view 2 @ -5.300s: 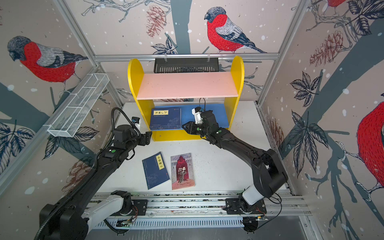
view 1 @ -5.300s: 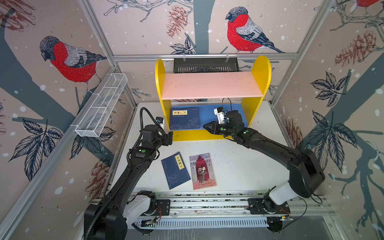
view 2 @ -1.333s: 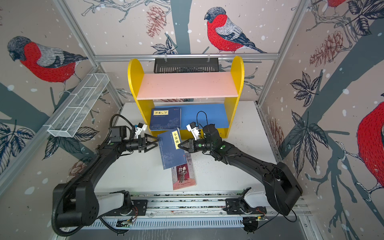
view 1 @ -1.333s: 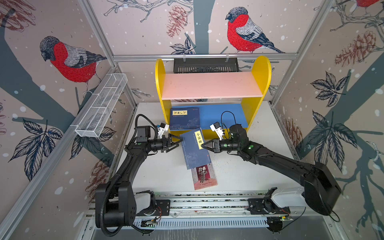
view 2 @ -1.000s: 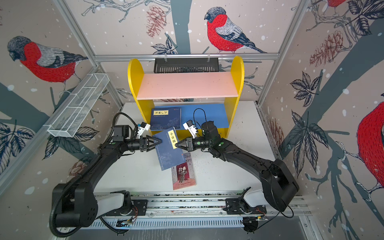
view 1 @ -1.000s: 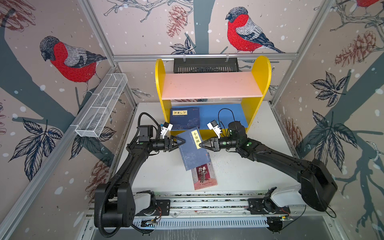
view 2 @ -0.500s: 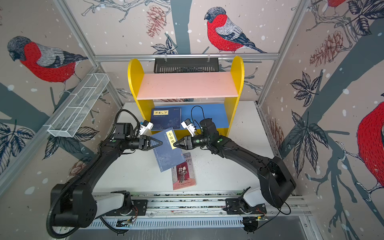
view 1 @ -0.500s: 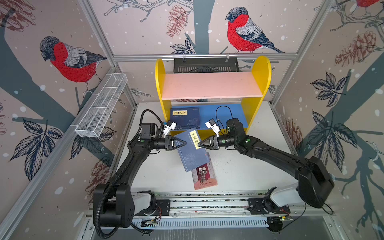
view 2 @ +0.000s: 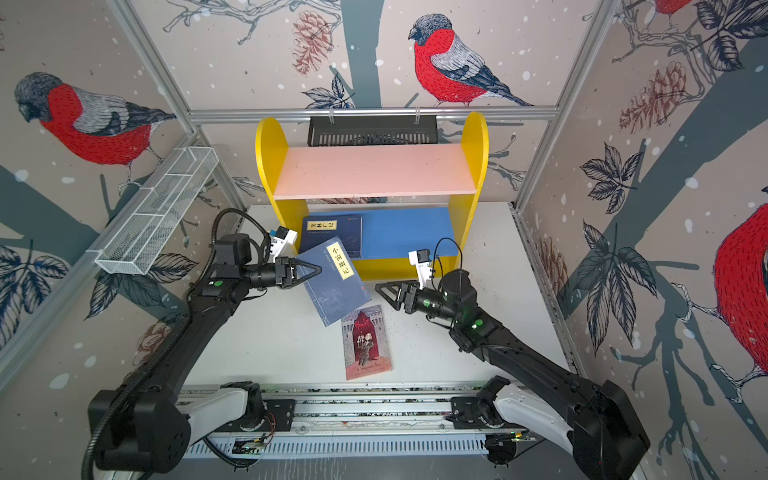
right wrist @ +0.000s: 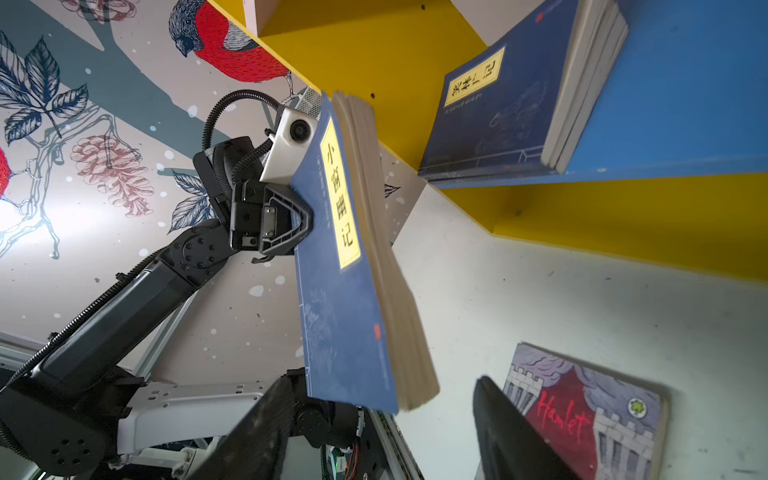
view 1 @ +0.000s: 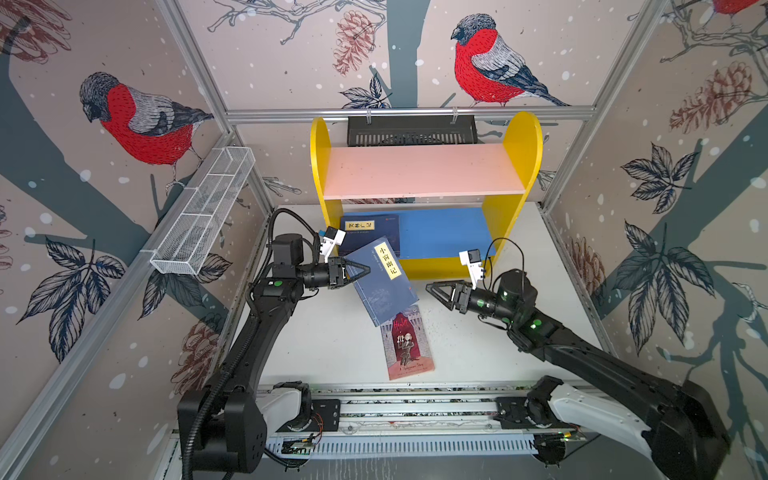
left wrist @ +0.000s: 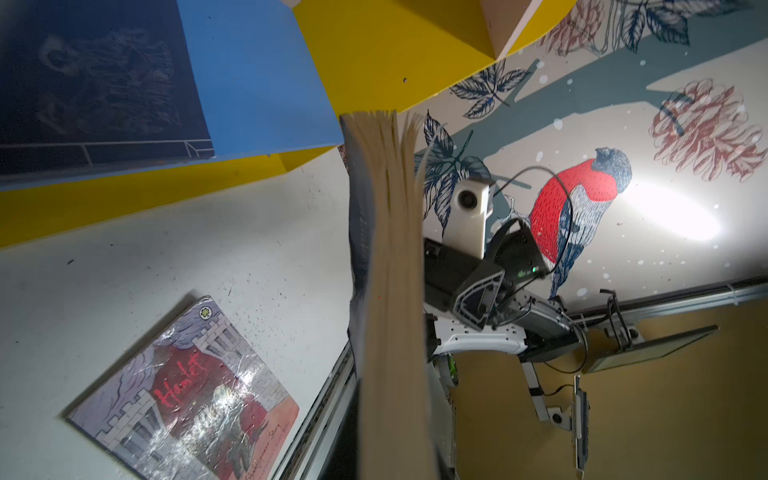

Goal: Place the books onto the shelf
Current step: 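Carry the upright book between both grippers toward the blue shelf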

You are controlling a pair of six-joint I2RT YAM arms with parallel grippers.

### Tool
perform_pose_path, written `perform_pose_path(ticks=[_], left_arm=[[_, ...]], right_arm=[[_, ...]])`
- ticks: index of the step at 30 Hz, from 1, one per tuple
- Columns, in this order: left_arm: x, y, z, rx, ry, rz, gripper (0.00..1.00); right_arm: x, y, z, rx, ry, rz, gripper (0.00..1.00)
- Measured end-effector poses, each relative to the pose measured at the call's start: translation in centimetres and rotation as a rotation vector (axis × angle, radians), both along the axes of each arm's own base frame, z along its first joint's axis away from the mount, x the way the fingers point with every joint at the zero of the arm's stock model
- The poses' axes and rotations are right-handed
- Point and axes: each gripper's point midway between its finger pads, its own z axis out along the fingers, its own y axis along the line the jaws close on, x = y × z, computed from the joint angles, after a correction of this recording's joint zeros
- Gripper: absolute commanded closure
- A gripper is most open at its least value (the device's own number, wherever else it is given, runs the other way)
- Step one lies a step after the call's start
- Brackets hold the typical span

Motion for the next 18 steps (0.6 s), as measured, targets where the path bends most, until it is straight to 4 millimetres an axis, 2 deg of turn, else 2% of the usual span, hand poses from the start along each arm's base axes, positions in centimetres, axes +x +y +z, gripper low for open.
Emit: perform_pose_path(ticks=[4,7,11,15,18], left_arm=[[1.0,0.3,-1.0,-0.060,0.110,0.095,1.00],[1.8,0.6,0.0,-0.105,0.110,0.147,1.00],[2.2,0.8,1.0,-0.164,0.096,0.184,1.00],[2.1,0.9,1.4,-0.196,0.097,0.200,1.00],[2.1,1.0,1.6,-0.206,0.092,0.208,1.00]], right_arm=[[-2.9,1.7,-1.5,0.025,0.015,0.010,0.30],[-3.8,2.6,-1.4,0.068,0.020,-0.014,0.29],[-4.0,3.9,-0.9,0.112,0.005,-0.036,0.28],[-3.0,4.6,-0.9,0.144,0.014,-0.073,0.27],[-2.4,5.2,-0.1,0.179,0.013,-0.083,0.28]])
